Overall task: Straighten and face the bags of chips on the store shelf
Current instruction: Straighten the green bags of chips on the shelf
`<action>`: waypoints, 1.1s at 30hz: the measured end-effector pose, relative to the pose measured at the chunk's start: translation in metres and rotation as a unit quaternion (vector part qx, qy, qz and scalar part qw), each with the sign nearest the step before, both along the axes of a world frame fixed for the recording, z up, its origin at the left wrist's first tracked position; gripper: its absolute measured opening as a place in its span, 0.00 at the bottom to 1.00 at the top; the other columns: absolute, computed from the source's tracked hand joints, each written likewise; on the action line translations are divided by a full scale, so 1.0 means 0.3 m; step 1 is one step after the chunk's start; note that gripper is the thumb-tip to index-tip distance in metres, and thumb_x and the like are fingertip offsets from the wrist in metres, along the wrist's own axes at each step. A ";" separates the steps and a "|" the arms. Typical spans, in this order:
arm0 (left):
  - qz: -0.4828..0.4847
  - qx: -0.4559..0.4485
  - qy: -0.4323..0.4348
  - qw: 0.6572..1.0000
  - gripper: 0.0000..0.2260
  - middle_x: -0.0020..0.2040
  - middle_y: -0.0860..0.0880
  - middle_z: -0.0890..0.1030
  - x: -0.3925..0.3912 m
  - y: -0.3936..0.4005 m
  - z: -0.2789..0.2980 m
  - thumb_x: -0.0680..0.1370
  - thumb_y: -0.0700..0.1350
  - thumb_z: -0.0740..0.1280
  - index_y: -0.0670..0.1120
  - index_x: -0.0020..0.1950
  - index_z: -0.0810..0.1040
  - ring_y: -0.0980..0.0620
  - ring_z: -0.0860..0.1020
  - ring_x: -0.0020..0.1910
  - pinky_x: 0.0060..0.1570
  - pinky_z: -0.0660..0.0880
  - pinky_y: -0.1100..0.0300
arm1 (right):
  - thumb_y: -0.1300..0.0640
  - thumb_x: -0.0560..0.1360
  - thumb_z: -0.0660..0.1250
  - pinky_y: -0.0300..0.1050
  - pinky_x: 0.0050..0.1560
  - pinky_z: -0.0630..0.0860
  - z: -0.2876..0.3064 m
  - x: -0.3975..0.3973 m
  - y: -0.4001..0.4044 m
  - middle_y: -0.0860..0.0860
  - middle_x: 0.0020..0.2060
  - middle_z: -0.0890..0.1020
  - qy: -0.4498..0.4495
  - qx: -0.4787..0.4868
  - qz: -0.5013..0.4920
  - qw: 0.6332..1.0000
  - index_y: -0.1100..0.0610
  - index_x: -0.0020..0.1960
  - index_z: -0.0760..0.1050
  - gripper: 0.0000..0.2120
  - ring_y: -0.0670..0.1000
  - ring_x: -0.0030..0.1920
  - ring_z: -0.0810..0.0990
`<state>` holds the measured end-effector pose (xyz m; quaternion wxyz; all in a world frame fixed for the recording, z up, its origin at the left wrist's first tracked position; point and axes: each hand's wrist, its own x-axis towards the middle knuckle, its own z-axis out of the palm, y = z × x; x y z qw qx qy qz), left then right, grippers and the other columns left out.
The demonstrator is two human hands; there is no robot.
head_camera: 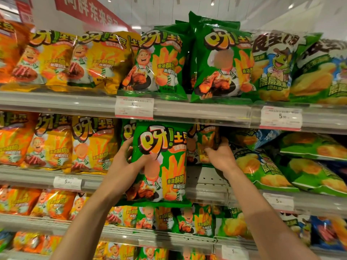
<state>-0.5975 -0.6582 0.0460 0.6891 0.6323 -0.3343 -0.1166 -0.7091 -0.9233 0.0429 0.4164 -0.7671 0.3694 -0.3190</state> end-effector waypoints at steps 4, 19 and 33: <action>0.002 0.001 -0.027 1.000 0.26 0.51 0.68 0.82 -0.042 -0.091 -0.017 0.73 0.50 0.76 0.61 0.67 0.71 0.73 0.79 0.48 0.38 0.77 0.73 | 0.35 0.72 0.68 0.46 0.59 0.75 0.045 -0.105 0.027 0.45 0.56 0.81 -0.066 -0.039 0.047 0.996 0.47 0.64 0.73 0.25 0.47 0.59 0.80; 0.028 0.089 -0.162 0.982 0.40 0.77 0.53 0.67 -0.089 -0.352 -0.053 0.77 0.56 0.72 0.52 0.82 0.52 0.55 0.67 0.74 0.72 0.68 0.55 | 0.43 0.76 0.70 0.47 0.54 0.80 -0.024 -0.121 0.053 0.35 0.50 0.79 -0.077 -0.001 0.092 0.993 0.42 0.66 0.66 0.21 0.38 0.50 0.81; -0.047 0.085 -0.132 0.987 0.44 0.74 0.62 0.66 -0.072 -0.260 -0.089 0.68 0.71 0.65 0.56 0.80 0.59 0.60 0.67 0.72 0.71 0.68 0.57 | 0.44 0.76 0.70 0.44 0.64 0.74 -0.018 -0.177 0.119 0.34 0.58 0.74 -0.069 -0.026 0.053 0.996 0.48 0.76 0.61 0.32 0.42 0.62 0.74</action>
